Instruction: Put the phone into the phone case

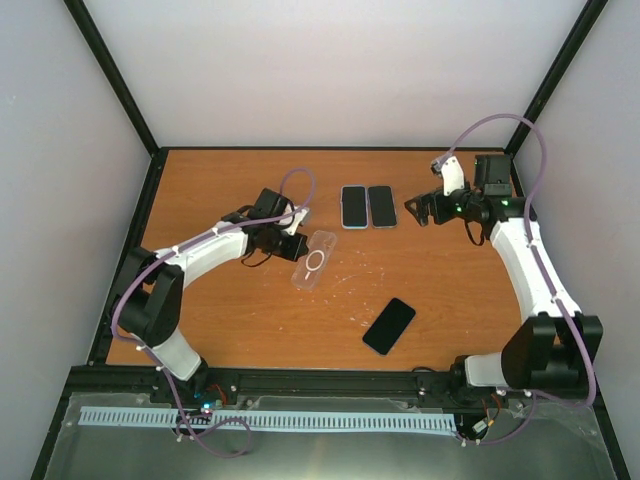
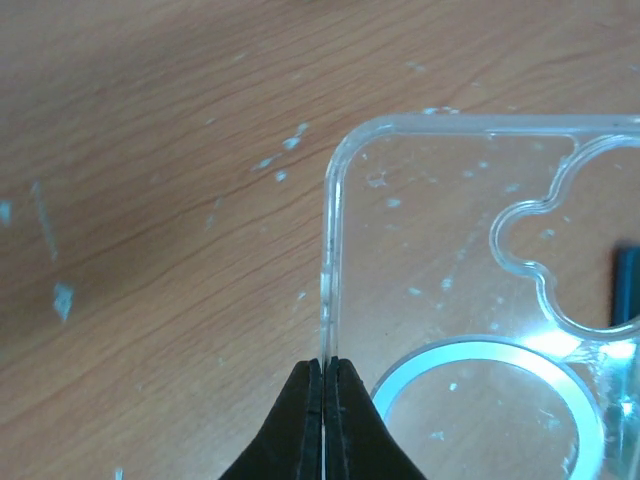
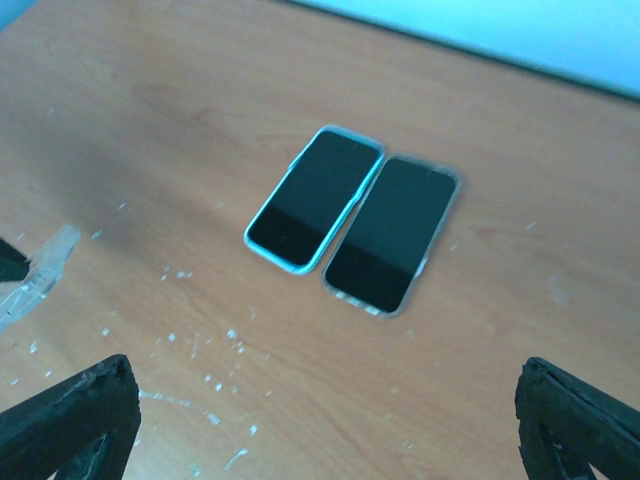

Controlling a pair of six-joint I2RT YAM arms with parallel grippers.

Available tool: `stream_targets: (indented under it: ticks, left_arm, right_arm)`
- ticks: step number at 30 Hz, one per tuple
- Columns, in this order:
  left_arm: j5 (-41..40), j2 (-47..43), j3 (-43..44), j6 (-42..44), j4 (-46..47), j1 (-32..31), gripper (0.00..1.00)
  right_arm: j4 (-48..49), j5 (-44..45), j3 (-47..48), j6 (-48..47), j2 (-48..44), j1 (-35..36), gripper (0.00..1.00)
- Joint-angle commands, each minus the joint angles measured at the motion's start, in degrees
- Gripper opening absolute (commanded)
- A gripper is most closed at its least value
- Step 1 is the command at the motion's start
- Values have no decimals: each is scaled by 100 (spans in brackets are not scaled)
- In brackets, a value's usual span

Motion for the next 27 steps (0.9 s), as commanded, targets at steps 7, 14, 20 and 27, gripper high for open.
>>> stream_targets:
  ticks: [7,14,20,27]
  left_arm:
    - [-1031,317,-294,-1846,386,-1,1]
    - [-1017,545,-449,-2104,491,-5,1]
    - [-804,766,-472,-2303,552,-10,5]
    - [-724,815,-273,-2198,477,5,22]
  right_arm:
    - [738,621,-438,-252,-896,-35,100]
    - [206,242,-347,-451,-618,-36,100]
    - [12,-90,-413,-499,-447,-33,100]
    - [-1024,-367,-249,-1392,-229,-35,100]
